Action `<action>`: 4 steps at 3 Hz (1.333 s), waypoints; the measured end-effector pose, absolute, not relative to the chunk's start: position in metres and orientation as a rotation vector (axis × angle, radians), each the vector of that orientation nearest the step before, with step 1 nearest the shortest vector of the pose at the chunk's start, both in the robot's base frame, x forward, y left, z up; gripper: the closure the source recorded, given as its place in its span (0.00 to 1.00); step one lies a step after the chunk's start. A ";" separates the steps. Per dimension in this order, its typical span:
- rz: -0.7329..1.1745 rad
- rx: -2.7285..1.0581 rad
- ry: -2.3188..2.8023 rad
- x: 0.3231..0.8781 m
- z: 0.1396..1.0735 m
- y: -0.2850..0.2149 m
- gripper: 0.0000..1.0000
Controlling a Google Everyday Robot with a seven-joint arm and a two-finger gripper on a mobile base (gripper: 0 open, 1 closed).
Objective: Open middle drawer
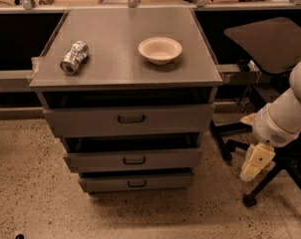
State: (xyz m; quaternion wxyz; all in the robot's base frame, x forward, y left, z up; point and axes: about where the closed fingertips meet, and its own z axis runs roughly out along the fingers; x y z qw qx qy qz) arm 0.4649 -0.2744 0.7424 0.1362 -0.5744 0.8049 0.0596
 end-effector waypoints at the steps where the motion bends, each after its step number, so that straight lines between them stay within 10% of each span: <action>1: 0.180 -1.623 2.315 0.485 0.713 -0.275 0.00; 4: 0.219 -1.917 1.995 0.505 0.594 -0.172 0.00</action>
Offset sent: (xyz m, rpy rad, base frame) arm -0.0143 0.0176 -0.0069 0.0856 -0.1029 0.1325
